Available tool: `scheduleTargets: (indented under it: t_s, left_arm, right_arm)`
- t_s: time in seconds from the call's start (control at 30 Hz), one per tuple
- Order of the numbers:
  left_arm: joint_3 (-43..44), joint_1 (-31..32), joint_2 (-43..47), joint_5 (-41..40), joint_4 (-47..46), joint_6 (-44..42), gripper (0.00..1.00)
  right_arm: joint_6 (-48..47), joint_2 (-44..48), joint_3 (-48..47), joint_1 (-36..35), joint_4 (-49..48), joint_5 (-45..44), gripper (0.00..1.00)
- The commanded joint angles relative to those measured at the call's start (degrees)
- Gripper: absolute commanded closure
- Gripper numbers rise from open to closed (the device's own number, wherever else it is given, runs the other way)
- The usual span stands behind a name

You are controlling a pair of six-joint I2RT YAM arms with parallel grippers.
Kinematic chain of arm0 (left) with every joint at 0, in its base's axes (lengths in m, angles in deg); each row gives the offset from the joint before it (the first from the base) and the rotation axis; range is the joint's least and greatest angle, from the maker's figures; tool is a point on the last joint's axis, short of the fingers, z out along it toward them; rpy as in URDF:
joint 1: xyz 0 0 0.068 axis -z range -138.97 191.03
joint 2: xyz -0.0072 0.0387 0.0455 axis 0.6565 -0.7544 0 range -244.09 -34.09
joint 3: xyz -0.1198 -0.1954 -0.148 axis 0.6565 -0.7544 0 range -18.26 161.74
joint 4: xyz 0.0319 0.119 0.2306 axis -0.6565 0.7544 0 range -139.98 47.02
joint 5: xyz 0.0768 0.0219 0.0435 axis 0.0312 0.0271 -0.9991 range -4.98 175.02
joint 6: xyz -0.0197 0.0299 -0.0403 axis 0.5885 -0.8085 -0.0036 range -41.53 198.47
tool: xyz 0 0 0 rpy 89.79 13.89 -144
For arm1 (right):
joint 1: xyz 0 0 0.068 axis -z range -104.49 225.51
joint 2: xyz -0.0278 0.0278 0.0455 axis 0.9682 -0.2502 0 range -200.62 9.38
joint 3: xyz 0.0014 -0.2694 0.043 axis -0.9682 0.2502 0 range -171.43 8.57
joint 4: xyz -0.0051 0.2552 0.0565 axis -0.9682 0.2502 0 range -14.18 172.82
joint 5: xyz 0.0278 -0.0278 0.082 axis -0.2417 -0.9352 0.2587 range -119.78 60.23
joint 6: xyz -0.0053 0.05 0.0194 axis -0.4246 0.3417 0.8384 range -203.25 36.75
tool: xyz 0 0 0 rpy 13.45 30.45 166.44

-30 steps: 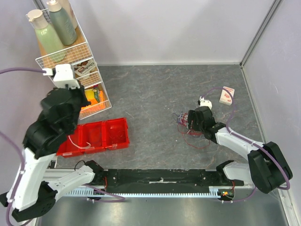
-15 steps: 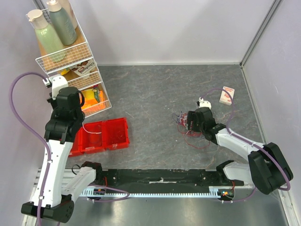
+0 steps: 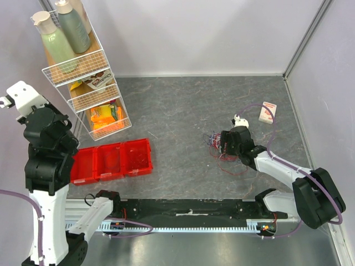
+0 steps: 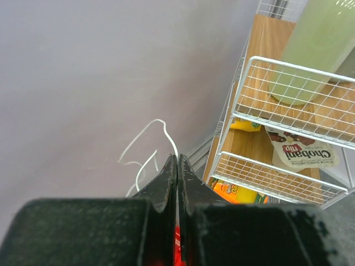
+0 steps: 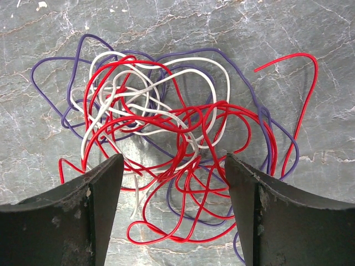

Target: Untangle the cables

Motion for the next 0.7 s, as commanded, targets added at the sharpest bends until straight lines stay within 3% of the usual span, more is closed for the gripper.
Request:
scheduleTargets:
  t_s: [0.0,0.2,0.37,0.43,0.53,0.67]
  left_arm:
    - [-5.3,-0.3,0.9,-1.5,-3.2,-2.2,0.98]
    - [-19.3,-0.4,4.1,-4.7,-6.6,0.6,0.98]
    - [-22.8,-0.5,4.2,-6.4,0.1,11.1,0.98]
    - [-23.6,-0.5,4.4,-9.2,0.5,11.4,0.98]
    - [-24.0,-0.5,5.4,-14.5,-0.6,9.0,0.98]
    - [-25.0,-0.5,8.5,-14.0,-15.0,-6.7,0.98]
  right_arm:
    - [-0.7,0.9,0.4,0.0,-2.3,0.3,0.19]
    - [-0.7,1.4,0.6,0.0,-2.3,0.5,0.19]
    - [-0.6,2.0,1.0,0.0,-2.4,0.6,0.19]
    - [-0.6,2.2,1.1,-0.1,-2.4,0.6,0.19]
    - [-0.6,2.1,1.1,-0.1,-2.6,0.8,0.19]
    - [-0.7,2.0,1.1,0.0,-2.8,1.1,0.19]
